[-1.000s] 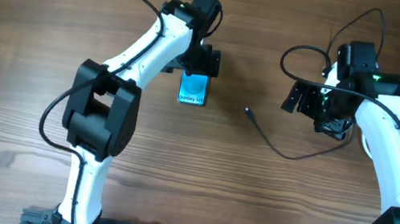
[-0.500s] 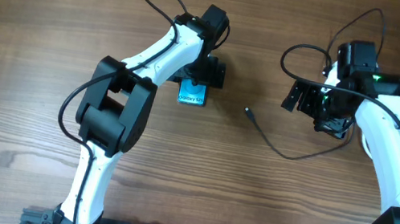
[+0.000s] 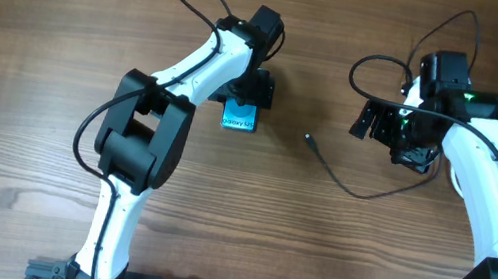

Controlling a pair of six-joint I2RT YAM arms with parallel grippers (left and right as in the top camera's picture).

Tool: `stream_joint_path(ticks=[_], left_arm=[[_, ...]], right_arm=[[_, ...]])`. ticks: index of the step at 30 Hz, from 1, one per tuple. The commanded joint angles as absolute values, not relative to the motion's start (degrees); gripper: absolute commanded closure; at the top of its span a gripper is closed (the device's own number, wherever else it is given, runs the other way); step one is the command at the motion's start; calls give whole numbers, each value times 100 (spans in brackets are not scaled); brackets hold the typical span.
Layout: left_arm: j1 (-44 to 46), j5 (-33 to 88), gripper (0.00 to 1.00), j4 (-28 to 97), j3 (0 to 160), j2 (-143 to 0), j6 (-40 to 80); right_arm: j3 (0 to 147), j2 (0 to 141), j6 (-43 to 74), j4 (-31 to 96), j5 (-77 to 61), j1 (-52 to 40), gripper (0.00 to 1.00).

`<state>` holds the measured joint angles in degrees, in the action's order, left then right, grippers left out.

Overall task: Plug charger to phone and switch on socket
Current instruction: 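Reach the left gripper down over the teal phone and grasp it, then lift the phone with the left gripper and tilt it upright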

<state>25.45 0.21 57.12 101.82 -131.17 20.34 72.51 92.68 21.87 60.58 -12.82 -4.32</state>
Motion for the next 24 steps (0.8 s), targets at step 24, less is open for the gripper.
stream_joint_path(ticks=[24], left_arm=[[2539,303,34,5944,10001,-13308,2322]], right_arm=[[7273,9345,2270,6049,-1361,-451,1]])
